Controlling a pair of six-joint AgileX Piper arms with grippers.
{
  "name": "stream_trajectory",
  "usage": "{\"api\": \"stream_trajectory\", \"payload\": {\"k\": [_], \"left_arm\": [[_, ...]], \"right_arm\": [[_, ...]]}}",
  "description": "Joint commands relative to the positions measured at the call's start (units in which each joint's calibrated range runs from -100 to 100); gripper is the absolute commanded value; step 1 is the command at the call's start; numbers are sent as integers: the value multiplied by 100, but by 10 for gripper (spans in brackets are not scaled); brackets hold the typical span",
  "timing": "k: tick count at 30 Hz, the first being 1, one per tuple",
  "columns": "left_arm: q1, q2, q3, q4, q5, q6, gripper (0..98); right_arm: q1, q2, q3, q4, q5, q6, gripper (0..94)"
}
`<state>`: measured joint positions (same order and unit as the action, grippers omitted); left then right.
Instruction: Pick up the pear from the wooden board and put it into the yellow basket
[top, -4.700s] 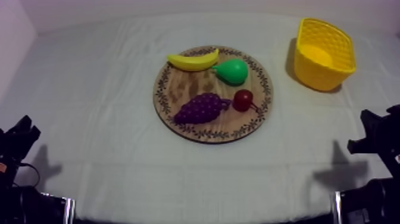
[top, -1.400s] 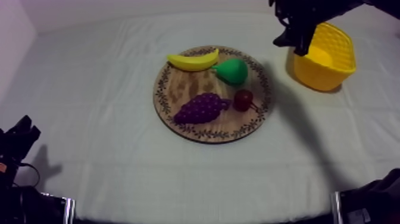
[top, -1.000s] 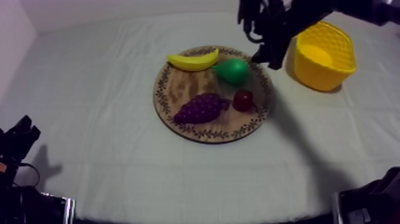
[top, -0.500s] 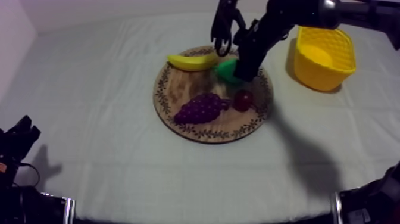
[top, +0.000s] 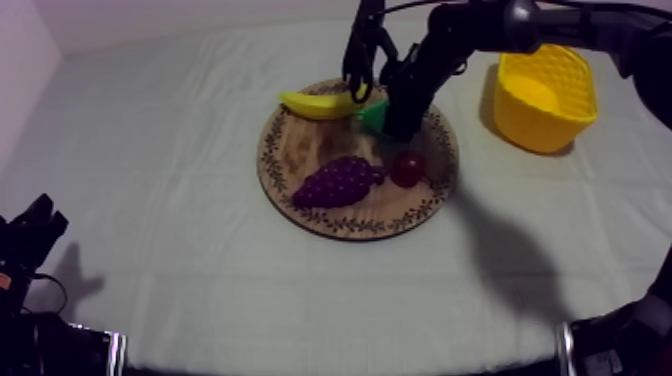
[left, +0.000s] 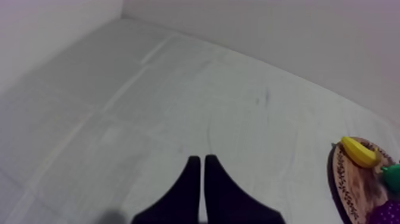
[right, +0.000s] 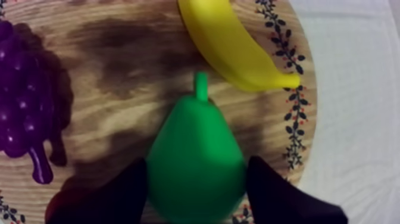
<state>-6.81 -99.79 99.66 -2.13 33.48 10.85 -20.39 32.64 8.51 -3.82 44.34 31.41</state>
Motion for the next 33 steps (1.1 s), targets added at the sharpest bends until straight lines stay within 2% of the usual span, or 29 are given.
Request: {"api": "stream_trajectory", "payload": {"k": [1, 8, 15, 25, 33], "left_arm": [[-3, -4, 0, 1, -1, 2, 1], [-3, -4, 0, 1, -1, 2, 1], [-3, -4, 0, 1, -1, 1, 1], [-3, -4, 0, 1, -1, 2, 1], [-3, -4, 0, 1, -1, 2, 1]], "right_arm": [[16, 28, 44, -35, 31, 14, 425], [192, -679, 301, -327, 383, 289, 405], [612, -2349, 655, -560, 1225, 676, 409], [1679, -4115, 590, -694, 2481, 984, 417], [2463, -4104, 341, -648, 2838, 996, 421]]}}
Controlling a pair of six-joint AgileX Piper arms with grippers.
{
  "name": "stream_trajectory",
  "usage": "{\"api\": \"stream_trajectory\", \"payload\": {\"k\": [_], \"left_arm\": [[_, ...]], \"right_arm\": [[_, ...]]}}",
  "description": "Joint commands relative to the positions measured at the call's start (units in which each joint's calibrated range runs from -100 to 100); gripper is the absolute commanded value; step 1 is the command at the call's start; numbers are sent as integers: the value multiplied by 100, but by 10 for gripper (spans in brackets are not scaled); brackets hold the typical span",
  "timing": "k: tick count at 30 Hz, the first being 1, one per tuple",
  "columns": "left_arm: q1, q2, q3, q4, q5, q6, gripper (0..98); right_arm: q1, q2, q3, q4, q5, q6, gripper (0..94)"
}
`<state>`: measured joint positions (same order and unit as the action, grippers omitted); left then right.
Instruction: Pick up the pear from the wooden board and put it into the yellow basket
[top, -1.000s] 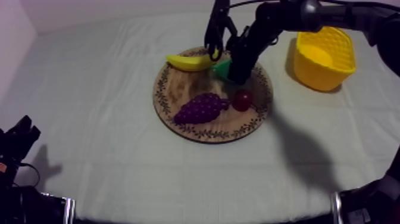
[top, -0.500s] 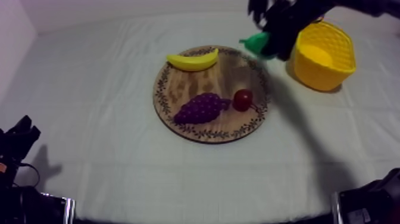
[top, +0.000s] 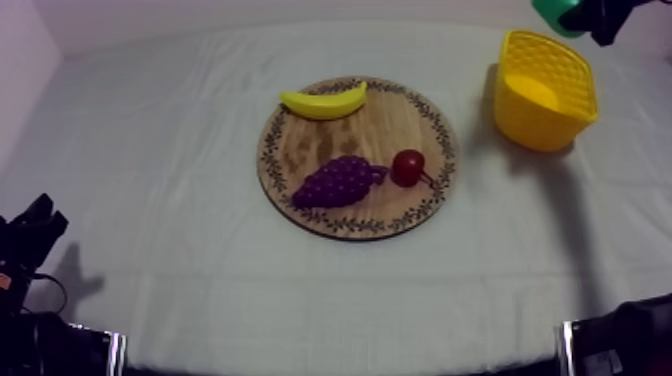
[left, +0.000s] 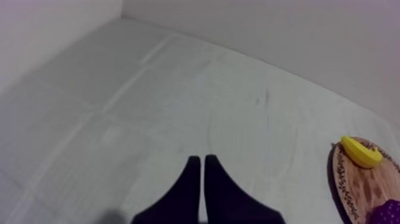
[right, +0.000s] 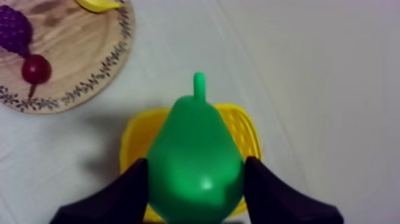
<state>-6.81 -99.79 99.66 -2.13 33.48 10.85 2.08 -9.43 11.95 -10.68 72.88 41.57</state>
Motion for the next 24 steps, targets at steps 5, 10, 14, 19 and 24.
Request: {"api": "stream_trajectory", "payload": {"k": [5, 10, 14, 19, 24], "left_arm": [[-3, -4, 0, 1, -1, 1, 1], [-3, -4, 0, 1, -1, 0, 1], [-3, -4, 0, 1, -1, 1, 1], [-3, -4, 0, 1, -1, 2, 1], [-3, -4, 0, 1, -1, 2, 1]], "right_arm": [[440, 538, 43, 154, -209, -111, 424], [487, 1052, 238, 270, -545, -235, 426], [494, 1494, 279, 326, -754, -296, 428], [488, 2083, 254, 377, -1023, -368, 430], [428, 2594, 295, 461, -1268, -425, 433]]}}
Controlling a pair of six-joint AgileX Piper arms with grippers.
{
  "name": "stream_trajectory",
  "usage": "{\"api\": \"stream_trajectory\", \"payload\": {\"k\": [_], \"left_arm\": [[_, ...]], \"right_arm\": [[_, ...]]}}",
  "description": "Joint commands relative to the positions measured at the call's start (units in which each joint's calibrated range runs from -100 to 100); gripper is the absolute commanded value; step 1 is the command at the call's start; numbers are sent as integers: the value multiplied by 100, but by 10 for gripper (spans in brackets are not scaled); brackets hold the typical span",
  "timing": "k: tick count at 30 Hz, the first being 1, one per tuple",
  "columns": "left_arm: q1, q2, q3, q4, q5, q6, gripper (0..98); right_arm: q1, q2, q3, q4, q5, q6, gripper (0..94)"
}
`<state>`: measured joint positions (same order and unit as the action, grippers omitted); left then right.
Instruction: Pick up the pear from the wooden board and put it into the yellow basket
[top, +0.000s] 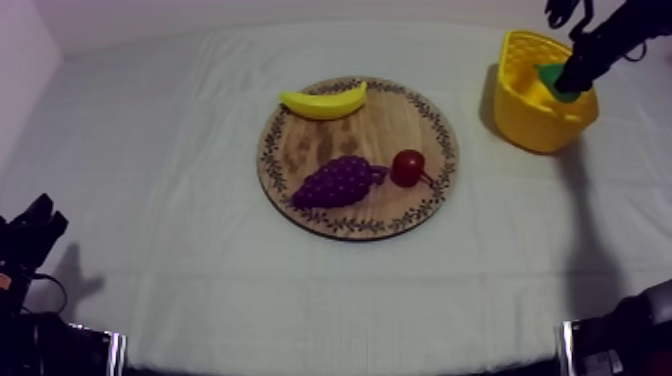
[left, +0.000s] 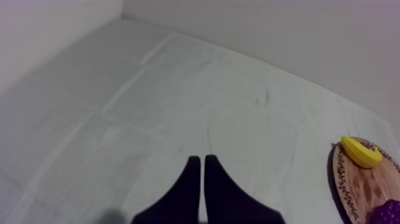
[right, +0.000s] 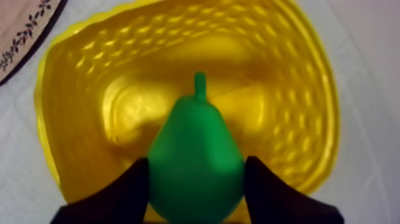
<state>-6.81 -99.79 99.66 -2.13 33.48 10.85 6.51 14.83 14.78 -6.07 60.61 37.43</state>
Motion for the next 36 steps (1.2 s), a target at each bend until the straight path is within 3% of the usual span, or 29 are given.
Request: {"api": "stream_trajectory", "payload": {"k": [1, 11, 21, 23, 26, 28, 31, 36], "left_arm": [[-3, -4, 0, 1, -1, 2, 1], [-3, -4, 0, 1, -1, 2, 1], [-3, -4, 0, 1, -1, 2, 1], [-3, -4, 0, 1, -1, 2, 1], [-3, -4, 0, 1, -1, 2, 1], [-3, -4, 0, 1, -1, 2, 1], [-3, -4, 0, 1, -1, 2, 1], [-3, -4, 0, 1, -1, 2, 1]], "right_arm": [[-34, 251, 21, 18, -88, -25, 435], [-124, 493, 160, 60, -425, -210, 510], [-188, -197, 952, 39, -1002, -241, 541], [-196, -402, 1152, 17, -1113, -274, 462], [-215, -806, 1505, 26, -1369, -446, 223], [-222, -1170, 1827, 45, -1640, -637, 112], [-225, -1865, 2407, 62, -2042, -1070, 42], [-228, -3260, 3454, 49, -2437, -1716, 11]]}}
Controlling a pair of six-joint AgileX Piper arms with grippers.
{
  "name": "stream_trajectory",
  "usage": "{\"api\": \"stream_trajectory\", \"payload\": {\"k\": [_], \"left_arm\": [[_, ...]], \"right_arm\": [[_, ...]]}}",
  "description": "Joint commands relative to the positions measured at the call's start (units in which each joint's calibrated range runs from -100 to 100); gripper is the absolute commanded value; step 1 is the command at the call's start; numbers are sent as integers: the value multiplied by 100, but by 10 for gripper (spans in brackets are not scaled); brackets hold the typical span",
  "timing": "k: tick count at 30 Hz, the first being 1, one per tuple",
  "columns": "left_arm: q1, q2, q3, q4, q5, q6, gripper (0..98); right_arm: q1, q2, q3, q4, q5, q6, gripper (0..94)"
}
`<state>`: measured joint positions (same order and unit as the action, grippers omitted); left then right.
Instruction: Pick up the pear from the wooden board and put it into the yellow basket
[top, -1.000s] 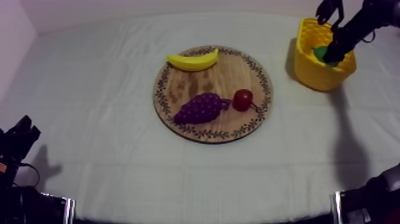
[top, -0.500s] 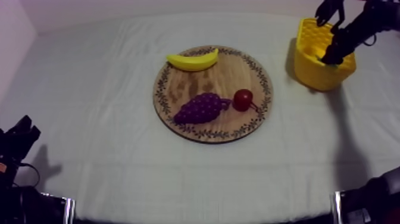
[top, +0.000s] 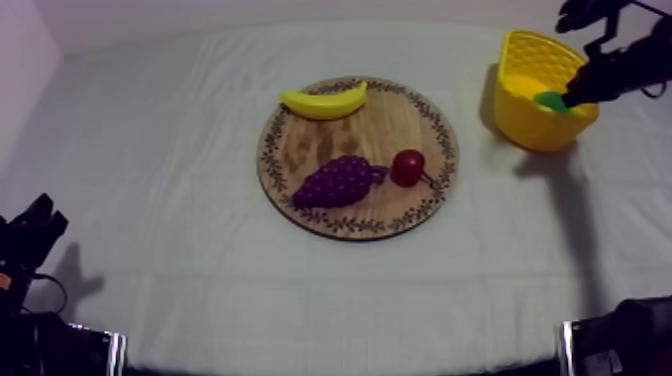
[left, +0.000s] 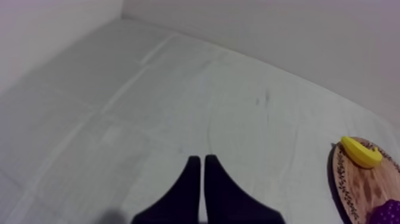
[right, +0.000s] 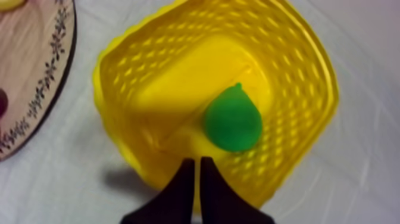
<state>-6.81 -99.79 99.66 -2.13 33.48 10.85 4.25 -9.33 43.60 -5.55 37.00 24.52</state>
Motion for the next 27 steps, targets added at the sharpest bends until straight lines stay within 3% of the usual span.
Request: {"api": "stream_trajectory", "payload": {"k": [1, 6, 10, 14, 18, 27], "left_arm": [[-3, -4, 0, 1, -1, 2, 1], [-3, -4, 0, 1, -1, 2, 1], [-3, -4, 0, 1, -1, 2, 1], [-3, -4, 0, 1, -1, 2, 1], [-3, -4, 0, 1, -1, 2, 1], [-3, -4, 0, 1, -1, 2, 1]], "right_arm": [[0, -1137, 784, -25, -106, -527, 9], [79, -2559, 1797, -316, -94, -712, 6], [215, -3658, 2565, -693, -87, -587, 5], [270, -4794, 3284, -843, -112, -631, 6], [365, -6018, 4019, -789, -166, -1044, 19], [181, -8080, 4833, -325, 816, -1577, 10]]}}
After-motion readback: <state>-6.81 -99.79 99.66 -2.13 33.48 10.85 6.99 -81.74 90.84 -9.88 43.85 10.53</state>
